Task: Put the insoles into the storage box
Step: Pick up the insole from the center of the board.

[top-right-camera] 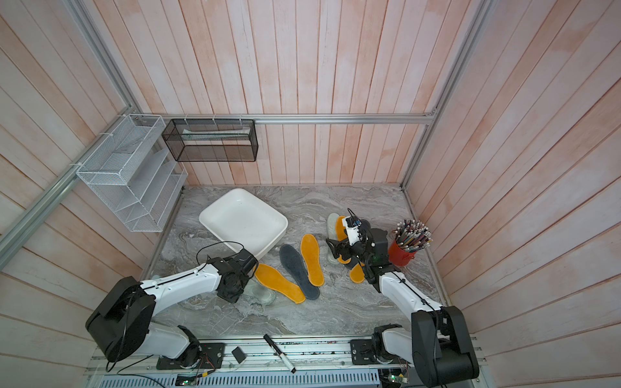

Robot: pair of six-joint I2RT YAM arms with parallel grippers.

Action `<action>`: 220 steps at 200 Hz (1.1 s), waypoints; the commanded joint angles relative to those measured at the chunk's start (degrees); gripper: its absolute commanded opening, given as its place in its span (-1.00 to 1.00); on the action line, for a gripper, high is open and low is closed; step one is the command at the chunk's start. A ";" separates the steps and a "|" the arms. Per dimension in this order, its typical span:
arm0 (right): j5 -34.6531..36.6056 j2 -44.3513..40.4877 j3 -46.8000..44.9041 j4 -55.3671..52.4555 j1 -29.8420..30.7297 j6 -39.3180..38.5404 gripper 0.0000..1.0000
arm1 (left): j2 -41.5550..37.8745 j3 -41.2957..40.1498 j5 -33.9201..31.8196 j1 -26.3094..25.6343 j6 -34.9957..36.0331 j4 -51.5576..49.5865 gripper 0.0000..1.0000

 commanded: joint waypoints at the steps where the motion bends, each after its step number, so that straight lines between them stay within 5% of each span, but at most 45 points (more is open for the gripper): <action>1: 0.19 -0.24 0.12 0.62 0.36 -0.49 0.80 | 6.05 -4.31 6.47 0.93 1.73 7.48 -0.05; 66: 0.48 -0.39 -0.30 0.77 0.35 -1.01 0.79 | 7.10 -4.64 8.65 2.42 4.27 8.68 -0.20; 101: 0.65 -0.43 -0.46 0.83 0.35 -1.48 0.79 | 8.41 -4.47 9.05 2.52 4.45 9.27 -0.63; 162: 1.55 -0.45 -0.49 0.36 0.34 -2.38 0.79 | 8.92 -3.81 9.05 2.94 5.34 9.15 -0.69; 193: 1.64 -0.59 -0.46 0.26 0.36 -2.47 0.79 | 8.48 -3.96 9.12 2.94 5.50 9.02 -1.00; 220: 1.65 -0.60 -0.39 0.11 0.35 -2.48 0.79 | 6.98 -4.48 9.05 2.87 5.33 8.23 -1.00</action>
